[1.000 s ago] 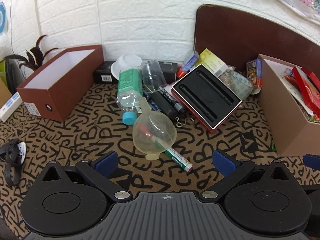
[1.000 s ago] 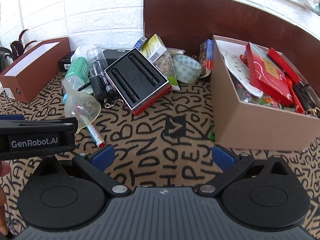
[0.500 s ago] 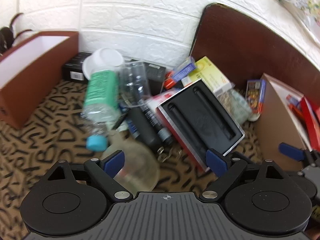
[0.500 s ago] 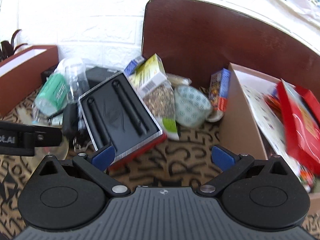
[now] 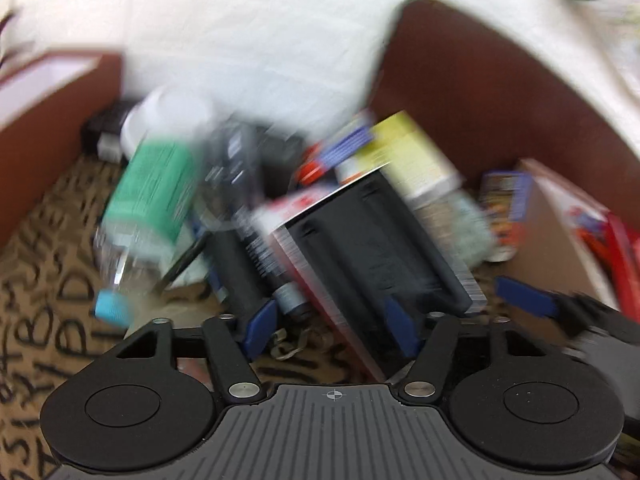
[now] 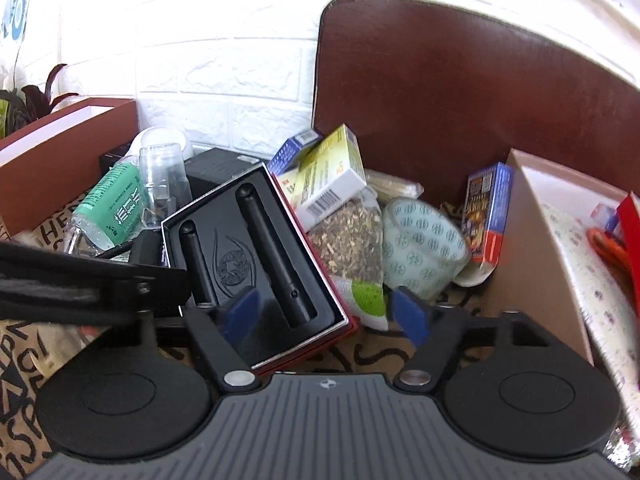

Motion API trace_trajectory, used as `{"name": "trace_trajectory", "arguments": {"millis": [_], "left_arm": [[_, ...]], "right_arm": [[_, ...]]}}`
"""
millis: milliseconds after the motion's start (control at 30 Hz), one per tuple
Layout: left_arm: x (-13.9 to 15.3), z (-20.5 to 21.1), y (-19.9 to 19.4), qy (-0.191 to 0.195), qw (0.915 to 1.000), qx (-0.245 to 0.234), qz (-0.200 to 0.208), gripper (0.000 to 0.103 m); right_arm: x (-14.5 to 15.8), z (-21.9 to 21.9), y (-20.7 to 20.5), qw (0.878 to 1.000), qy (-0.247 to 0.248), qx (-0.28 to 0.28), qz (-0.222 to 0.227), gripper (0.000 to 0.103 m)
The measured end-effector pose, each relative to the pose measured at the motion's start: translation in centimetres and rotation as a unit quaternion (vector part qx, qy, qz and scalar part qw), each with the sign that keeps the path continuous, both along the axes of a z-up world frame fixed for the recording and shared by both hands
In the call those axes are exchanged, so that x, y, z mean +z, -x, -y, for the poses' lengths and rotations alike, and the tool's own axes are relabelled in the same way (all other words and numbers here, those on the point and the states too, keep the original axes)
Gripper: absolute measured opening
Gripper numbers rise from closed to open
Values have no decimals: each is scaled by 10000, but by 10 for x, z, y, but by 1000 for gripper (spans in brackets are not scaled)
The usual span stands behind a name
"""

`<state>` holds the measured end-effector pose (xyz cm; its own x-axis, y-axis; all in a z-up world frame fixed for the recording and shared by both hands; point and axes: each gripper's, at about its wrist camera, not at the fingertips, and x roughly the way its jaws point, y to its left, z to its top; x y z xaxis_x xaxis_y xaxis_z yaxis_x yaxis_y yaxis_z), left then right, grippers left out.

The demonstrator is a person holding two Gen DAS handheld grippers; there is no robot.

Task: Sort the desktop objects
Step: 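Grasp the black red-edged pen case with both tools from either side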

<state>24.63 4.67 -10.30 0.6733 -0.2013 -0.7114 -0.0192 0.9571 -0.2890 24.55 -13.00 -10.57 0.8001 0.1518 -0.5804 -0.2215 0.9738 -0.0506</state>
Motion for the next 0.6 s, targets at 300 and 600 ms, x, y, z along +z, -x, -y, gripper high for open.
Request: {"name": "trace_trajectory", "arguments": {"millis": [300,600], "left_arm": [[-3,0,-7,-205,9995,258,-8,64],[-18,4,7,141,9998,91,-123,45]], "right_arm": [[-7,1,-7,9994,-321,23,-111,52],[-5,1,12,9985,-358,-35,-425,14]]}}
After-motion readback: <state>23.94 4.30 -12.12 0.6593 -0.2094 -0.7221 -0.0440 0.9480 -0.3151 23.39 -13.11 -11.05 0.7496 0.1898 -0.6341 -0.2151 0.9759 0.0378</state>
